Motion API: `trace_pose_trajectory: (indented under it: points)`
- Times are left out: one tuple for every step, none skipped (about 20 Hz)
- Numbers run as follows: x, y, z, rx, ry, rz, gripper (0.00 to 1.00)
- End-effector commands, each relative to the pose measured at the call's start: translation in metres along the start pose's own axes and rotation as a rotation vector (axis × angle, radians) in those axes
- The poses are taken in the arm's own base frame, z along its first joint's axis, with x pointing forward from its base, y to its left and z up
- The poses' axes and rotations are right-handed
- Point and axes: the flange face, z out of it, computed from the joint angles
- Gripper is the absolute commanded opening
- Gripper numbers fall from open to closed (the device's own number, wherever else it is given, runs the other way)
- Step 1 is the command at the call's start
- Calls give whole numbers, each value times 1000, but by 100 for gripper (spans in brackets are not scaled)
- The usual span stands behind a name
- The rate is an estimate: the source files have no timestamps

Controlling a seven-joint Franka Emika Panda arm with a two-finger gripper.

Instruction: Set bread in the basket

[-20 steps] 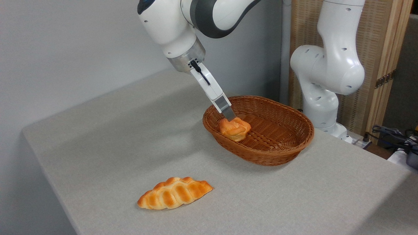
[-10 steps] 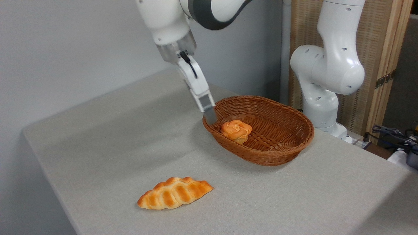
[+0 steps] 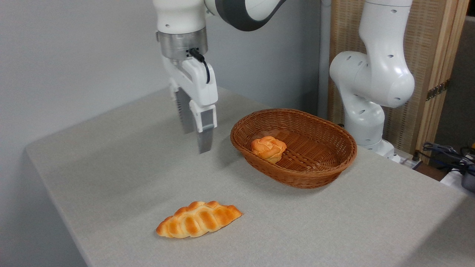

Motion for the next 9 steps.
trace_pose_trajectory:
  points:
    - [29,-30,-8,37,25,-148,100]
    - [31,-32,-8,38,27,-164,100]
    - [31,-34,-8,39,28,-187,100]
    - [30,-36,-7,37,26,-201,100]
    - [29,-40,-5,37,25,-230,100]
    - [28,-40,-5,37,25,-238,100]
    - [27,-43,-8,41,30,-247,100]
    - [26,-45,-10,42,33,-253,100]
    - [23,-48,-11,41,37,-265,100]
